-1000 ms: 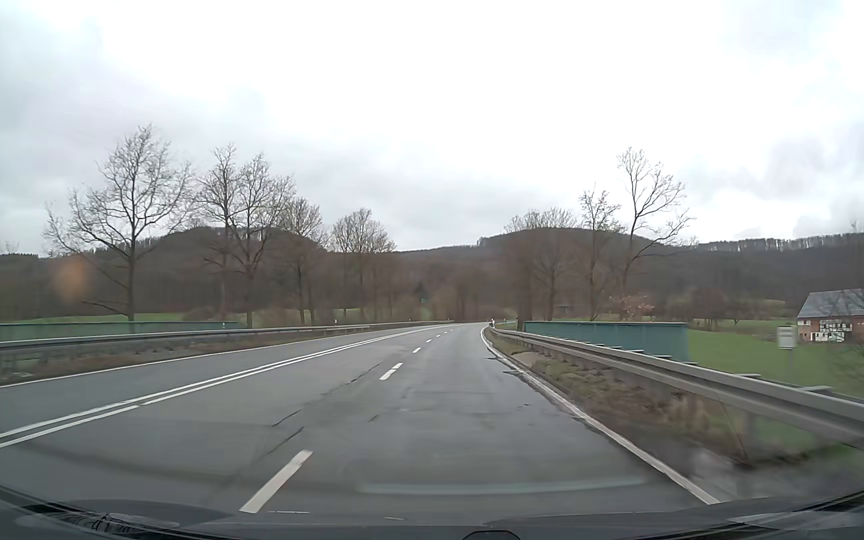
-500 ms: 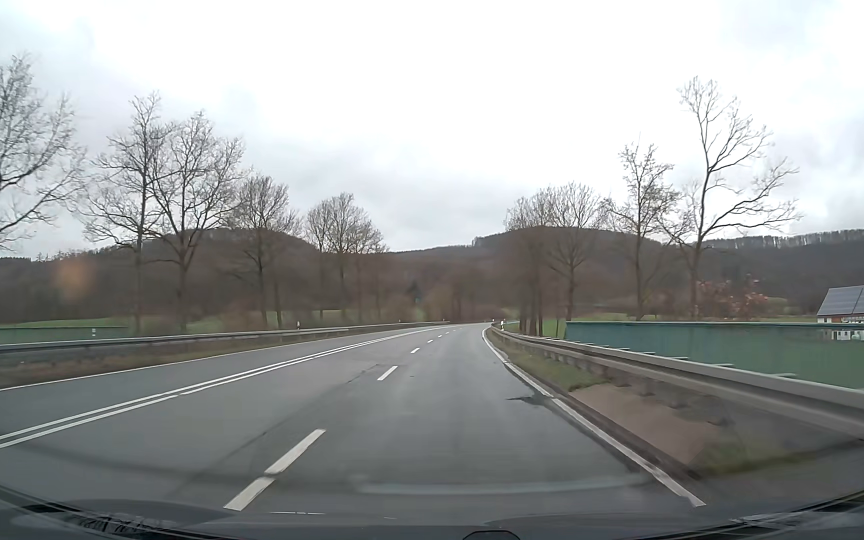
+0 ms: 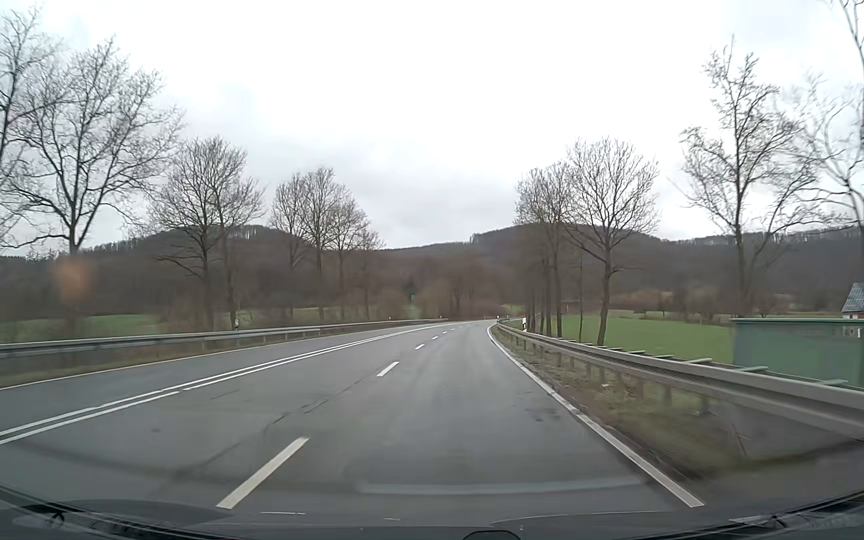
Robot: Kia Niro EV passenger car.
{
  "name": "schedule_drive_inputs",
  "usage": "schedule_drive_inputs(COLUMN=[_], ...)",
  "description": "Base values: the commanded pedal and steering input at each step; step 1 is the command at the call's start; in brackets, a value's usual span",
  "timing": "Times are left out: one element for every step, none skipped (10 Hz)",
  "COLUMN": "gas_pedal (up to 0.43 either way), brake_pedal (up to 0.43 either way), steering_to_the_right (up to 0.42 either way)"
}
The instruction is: Follow the waypoints while adhering to traffic rules and regulations
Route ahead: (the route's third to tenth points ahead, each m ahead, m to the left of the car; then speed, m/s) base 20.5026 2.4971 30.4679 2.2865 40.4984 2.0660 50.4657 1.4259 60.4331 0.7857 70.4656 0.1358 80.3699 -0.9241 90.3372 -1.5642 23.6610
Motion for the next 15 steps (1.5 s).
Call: schedule_drive_inputs(gas_pedal=[0.378, 0.378, 0.378, 0.378, 0.378, 0.378, 0.370, 0.331, 0.331, 0.319, 0.299, 0.287, 0.260, 0.260, 0.248], brake_pedal=[0.000, 0.000, 0.000, 0.000, 0.000, 0.000, 0.000, 0.000, 0.000, 0.000, 0.000, 0.000, 0.000, 0.000, 0.000], steering_to_the_right=[0.006, 0.006, 0.006, 0.008, 0.009, 0.009, 0.009, 0.009, 0.009, 0.009, 0.009, 0.009, 0.009, 0.009, 0.008])
